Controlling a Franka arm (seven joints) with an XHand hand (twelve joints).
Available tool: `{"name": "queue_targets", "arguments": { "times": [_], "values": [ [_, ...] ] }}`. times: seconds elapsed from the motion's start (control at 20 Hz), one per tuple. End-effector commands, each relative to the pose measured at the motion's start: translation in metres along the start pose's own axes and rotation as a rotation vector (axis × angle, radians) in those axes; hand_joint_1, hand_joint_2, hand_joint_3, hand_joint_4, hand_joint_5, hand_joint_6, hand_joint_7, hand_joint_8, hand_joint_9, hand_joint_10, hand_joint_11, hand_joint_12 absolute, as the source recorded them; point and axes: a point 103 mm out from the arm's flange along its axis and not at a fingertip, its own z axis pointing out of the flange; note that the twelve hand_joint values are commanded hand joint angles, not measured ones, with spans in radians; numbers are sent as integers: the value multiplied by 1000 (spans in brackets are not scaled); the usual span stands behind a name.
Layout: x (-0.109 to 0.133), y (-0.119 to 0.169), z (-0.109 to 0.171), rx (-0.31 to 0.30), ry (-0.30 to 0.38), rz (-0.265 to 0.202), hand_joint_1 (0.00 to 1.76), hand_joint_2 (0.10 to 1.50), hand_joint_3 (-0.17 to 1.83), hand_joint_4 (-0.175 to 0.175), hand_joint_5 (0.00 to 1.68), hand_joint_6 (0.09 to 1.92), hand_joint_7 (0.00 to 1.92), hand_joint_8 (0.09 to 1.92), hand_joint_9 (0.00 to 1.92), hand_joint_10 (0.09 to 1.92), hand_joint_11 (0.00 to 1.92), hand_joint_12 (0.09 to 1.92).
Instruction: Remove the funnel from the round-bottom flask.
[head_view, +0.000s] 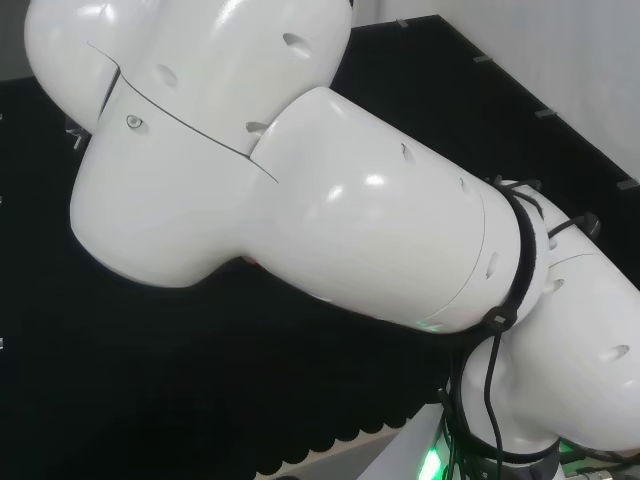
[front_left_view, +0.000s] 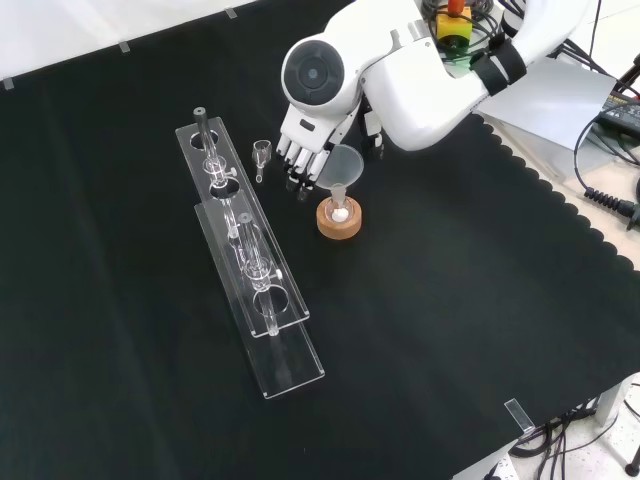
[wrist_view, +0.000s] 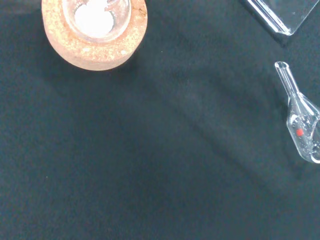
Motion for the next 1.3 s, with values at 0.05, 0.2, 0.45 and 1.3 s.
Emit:
{"name": "queue_targets", "arguments": {
  "times": [0.05,0.2,0.45,1.3],
  "values": [
    [0,2,1,-10,6,-16,614,757,163,39,219,87,74,673,499,684,532,1376],
    [1,2,1,-21,5,-24,618,761,177,37,252,87,135,667,580,641,563,1359],
    [2,2,0,-32,4,-29,621,764,184,34,268,87,162,666,613,626,575,1353],
    [0,-3,-9,-126,-20,-9,720,761,351,32,766,640,733,591,1089,368,692,1255]
  ]
}}
